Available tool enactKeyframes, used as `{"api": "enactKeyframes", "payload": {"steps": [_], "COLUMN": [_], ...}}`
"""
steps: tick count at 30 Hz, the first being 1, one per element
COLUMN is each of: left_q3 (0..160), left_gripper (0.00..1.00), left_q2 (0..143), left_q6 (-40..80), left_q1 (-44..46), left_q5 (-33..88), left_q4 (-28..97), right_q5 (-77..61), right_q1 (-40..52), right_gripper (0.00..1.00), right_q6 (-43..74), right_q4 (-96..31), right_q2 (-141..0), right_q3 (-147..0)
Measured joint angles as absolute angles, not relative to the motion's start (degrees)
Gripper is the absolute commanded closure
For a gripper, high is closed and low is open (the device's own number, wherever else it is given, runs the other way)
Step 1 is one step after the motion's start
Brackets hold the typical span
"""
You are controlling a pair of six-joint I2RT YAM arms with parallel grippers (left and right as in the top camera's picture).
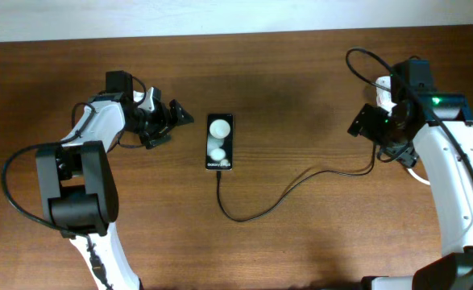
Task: Plug charger to phone and switch on socket
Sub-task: 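Move the right gripper over to the white power strip's orange switch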
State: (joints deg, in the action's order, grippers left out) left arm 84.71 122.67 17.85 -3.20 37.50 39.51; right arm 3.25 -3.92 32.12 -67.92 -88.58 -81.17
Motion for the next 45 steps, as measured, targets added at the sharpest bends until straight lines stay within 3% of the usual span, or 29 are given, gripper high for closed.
{"api": "enactKeyframes", "payload": {"steps": [4, 8, 14, 18, 45], "left_q3": [84.7, 84.7, 84.7, 84.7, 84.7], "left_gripper": [0.01, 0.01, 0.01, 0.01, 0.01], "left_q2": [122.7, 122.7, 122.7, 122.7, 122.7], "left_q6": [17.8, 17.8, 17.8, 17.8, 17.8], "left_q1": [-3.2, -3.2, -3.2, -3.2, -3.2], "left_q5": [37.5, 37.5, 37.5, 37.5, 37.5], "left_q4": [39.5, 39.5, 39.5, 39.5, 39.5], "right_q5": [6.5, 7.1, 7.7, 7.7, 3.6], "right_q1": [-8.5, -16.6, -21.8, -22.0, -25.0], "right_gripper": [0.01, 0.01, 0.01, 0.01, 0.01], "right_q6": [32.1, 32.1, 32.1, 32.1, 32.1], "right_q4": [-65.6, -57.5, -45.7, -37.7, -24.4], "right_q2": [-91.6, -98.3, -105.7, -108.1, -118.8], "right_q3": [-81.2, -81.1, -81.1, -80.9, -80.9]}}
